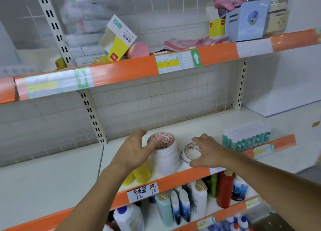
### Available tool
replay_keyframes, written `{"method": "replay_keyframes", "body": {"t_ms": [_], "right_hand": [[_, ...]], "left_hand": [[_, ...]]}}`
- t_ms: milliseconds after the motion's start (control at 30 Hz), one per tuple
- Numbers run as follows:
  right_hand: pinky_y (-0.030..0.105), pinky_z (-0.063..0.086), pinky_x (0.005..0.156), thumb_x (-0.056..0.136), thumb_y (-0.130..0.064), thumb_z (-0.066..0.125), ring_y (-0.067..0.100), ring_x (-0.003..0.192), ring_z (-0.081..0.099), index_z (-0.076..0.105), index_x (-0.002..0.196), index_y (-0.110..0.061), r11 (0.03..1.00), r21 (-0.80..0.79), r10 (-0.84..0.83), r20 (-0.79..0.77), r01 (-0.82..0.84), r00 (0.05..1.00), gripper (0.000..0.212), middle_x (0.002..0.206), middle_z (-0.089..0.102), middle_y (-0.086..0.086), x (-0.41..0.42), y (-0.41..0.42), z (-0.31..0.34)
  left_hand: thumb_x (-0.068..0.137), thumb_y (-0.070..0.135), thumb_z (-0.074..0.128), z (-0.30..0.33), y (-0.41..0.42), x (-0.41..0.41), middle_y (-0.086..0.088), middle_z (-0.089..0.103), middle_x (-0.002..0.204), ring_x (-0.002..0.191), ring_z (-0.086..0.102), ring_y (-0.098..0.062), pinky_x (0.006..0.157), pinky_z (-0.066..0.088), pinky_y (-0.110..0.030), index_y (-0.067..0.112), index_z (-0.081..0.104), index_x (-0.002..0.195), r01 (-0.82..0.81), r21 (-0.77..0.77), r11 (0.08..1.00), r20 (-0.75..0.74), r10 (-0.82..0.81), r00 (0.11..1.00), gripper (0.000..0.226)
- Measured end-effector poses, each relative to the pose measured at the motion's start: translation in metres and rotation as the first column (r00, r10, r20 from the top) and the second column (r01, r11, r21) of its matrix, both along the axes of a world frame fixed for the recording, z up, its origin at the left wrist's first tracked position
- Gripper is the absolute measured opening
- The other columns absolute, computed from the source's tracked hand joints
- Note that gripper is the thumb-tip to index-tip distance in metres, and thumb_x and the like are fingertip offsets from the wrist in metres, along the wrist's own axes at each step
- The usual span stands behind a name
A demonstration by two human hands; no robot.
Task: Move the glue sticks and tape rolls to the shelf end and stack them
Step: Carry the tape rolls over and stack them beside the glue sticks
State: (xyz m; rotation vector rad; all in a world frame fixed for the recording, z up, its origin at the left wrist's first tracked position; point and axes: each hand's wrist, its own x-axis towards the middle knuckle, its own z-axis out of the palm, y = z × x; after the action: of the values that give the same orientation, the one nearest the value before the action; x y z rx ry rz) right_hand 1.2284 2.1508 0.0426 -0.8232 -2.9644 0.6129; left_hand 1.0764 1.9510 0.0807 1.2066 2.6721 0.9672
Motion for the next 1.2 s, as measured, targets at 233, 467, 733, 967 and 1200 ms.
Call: {"method": "replay_keyframes", "body": {"t_ms": [233, 467, 733, 967, 1200], "right_hand": [[0.035, 0.04, 0.102, 0.078, -0.045, 0.074, 0.023, 0.135, 0.031, 0.027, 0.153, -0.016, 0.999, -0.018, -0.041, 0.016, 0.042, 0.999, 0.093, 0.143, 0.032, 0.006, -0.013, 0.009, -0.008], [0.035, 0.041, 0.101, 0.075, -0.046, 0.075, 0.023, 0.134, 0.033, 0.03, 0.151, -0.016, 0.998, -0.037, -0.046, 0.013, 0.046, 0.999, 0.094, 0.14, 0.035, 0.005, -0.018, 0.007, -0.018], [0.033, 0.04, 0.101, 0.075, -0.047, 0.075, 0.023, 0.133, 0.033, 0.03, 0.151, -0.016, 0.999, -0.036, -0.034, 0.012, 0.034, 0.999, 0.093, 0.139, 0.035, 0.005, -0.021, 0.009, -0.022], [0.033, 0.04, 0.102, 0.076, -0.048, 0.075, 0.023, 0.134, 0.034, 0.028, 0.153, -0.016, 0.998, -0.046, -0.033, 0.006, 0.033, 0.999, 0.096, 0.141, 0.035, 0.005, -0.025, 0.01, -0.026], [0.035, 0.039, 0.105, 0.075, -0.05, 0.076, 0.023, 0.137, 0.033, 0.026, 0.154, -0.016, 0.997, -0.066, -0.035, 0.009, 0.035, 0.999, 0.1, 0.145, 0.034, 0.006, -0.028, 0.014, -0.032]], "left_hand": [[0.091, 0.071, 0.033, -0.003, 0.0, -0.009, 0.002, 0.051, 0.143, 0.131, 0.046, -0.014, 0.106, 0.036, -0.031, 0.019, 0.05, 0.139, -0.033, 0.015, 0.999, 0.036, 0.032, 0.999, 0.072], [0.095, 0.067, 0.029, -0.005, -0.004, -0.012, 0.002, 0.052, 0.143, 0.129, 0.048, -0.015, 0.1, 0.036, -0.029, 0.018, 0.05, 0.138, -0.058, 0.026, 0.998, 0.019, 0.057, 0.998, 0.069], [0.097, 0.064, 0.028, -0.011, -0.007, -0.013, 0.001, 0.051, 0.143, 0.128, 0.047, -0.014, 0.098, 0.035, -0.025, 0.017, 0.051, 0.137, -0.062, 0.027, 0.998, 0.025, 0.061, 0.998, 0.066], [0.095, 0.066, 0.025, -0.015, -0.011, -0.013, 0.001, 0.052, 0.142, 0.128, 0.047, -0.014, 0.103, 0.036, -0.029, 0.018, 0.051, 0.137, -0.068, 0.022, 0.997, 0.032, 0.068, 0.997, 0.068], [0.097, 0.063, 0.025, -0.015, -0.016, -0.012, 0.0, 0.054, 0.139, 0.125, 0.049, -0.014, 0.094, 0.034, -0.025, 0.019, 0.053, 0.135, -0.093, 0.025, 0.995, 0.037, 0.092, 0.995, 0.064]]}}
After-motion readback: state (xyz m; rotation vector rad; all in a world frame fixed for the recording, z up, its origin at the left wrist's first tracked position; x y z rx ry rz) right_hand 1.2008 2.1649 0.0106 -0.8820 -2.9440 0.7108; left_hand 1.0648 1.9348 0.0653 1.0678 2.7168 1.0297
